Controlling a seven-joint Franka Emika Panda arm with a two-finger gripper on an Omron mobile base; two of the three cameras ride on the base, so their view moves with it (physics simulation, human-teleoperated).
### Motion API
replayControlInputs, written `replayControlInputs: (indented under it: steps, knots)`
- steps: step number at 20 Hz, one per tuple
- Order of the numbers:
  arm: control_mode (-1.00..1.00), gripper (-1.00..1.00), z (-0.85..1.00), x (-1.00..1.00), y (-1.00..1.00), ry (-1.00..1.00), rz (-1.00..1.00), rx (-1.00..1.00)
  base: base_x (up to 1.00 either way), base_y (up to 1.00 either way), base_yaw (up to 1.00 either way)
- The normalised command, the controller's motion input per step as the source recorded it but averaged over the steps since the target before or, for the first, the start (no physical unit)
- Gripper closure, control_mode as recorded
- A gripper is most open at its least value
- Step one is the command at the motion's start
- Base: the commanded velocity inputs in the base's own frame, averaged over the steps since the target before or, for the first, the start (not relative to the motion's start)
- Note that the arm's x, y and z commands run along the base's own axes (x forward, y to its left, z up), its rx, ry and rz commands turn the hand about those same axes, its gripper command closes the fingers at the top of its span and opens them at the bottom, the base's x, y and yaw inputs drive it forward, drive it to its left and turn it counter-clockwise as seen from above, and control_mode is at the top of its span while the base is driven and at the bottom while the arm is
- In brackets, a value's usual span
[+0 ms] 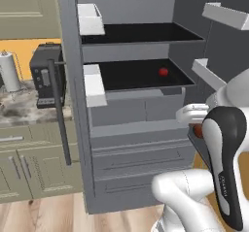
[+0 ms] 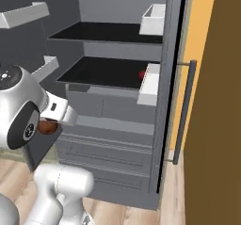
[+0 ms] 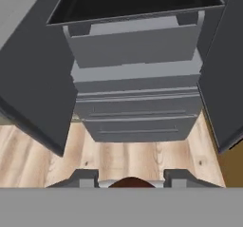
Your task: Open the fridge, remove the apple, tomato, and steak, and place them on any counter.
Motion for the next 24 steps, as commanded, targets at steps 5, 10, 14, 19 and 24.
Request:
replayControlInputs:
  steps: [5, 10, 14, 19, 24]
  knots:
    - [1.00, 1.00, 0.00, 0.00, 0.00, 0.00, 0.00, 0.00, -0.40, 0.92, 0.00]
    - [1.00, 1.00, 0.00, 0.00, 0.00, 0.00, 0.00, 0.00, -0.06, 1.00, 0.00]
    - [1.00, 1.00, 0.00, 0.00, 0.00, 0.00, 0.00, 0.00, 0.00, 1.00, 0.00]
    - [1.00, 1.00, 0.00, 0.00, 0.00, 0.00, 0.00, 0.00, 0.03, 1.00, 0.00]
    - [1.00, 1.00, 0.00, 0.00, 0.00, 0.00, 0.00, 0.00, 0.71, 0.99, 0.00]
